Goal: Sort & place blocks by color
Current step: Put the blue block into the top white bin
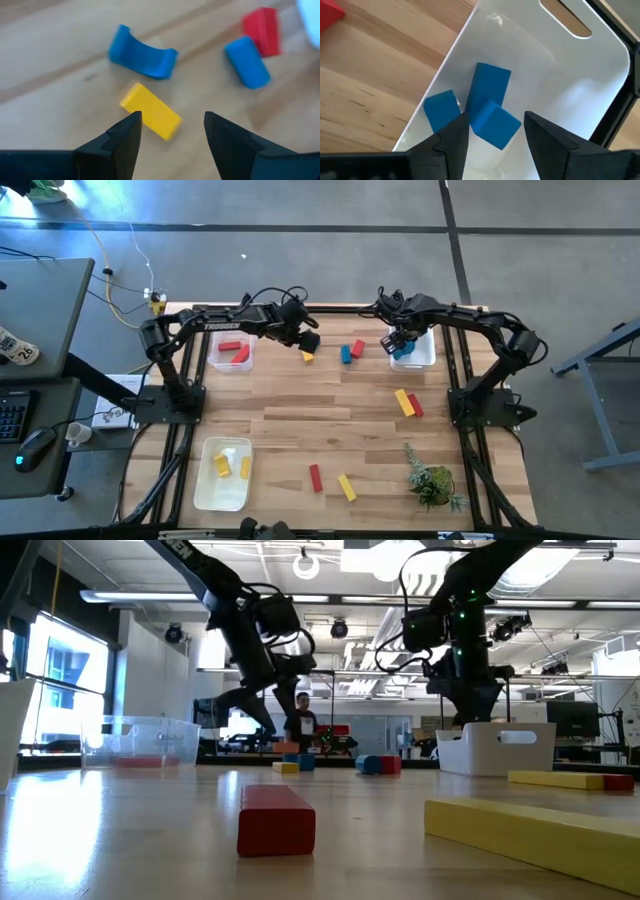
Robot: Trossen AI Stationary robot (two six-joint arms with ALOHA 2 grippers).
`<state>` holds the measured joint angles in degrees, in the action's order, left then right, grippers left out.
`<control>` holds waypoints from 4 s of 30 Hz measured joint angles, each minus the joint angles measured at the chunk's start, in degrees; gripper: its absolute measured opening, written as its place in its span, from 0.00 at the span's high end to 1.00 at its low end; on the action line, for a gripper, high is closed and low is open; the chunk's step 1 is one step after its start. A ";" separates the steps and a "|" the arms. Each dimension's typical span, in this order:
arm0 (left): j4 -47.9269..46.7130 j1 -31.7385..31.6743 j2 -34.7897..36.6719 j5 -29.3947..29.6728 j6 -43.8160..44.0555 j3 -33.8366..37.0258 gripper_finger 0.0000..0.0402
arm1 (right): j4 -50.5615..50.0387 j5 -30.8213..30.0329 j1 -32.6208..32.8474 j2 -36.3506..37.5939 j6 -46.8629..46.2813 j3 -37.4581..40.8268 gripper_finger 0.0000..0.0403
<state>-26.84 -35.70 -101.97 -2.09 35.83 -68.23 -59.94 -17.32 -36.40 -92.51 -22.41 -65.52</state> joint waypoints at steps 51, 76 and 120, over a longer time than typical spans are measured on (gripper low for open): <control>-23.13 0.50 7.97 13.83 -49.75 -15.58 0.50 | 14.30 15.25 0.04 9.88 13.24 -5.07 0.56; -39.43 -1.03 20.76 14.73 -34.95 -14.13 0.50 | 28.47 24.14 6.51 0.67 66.29 -5.07 0.56; -39.31 -0.13 20.67 14.69 -36.02 -14.08 0.50 | 35.71 15.82 11.54 -17.11 -7.59 -5.03 0.56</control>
<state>-66.15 -35.83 -81.30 12.60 -0.19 -82.30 -24.23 -1.50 -24.86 -109.62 -30.01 -70.54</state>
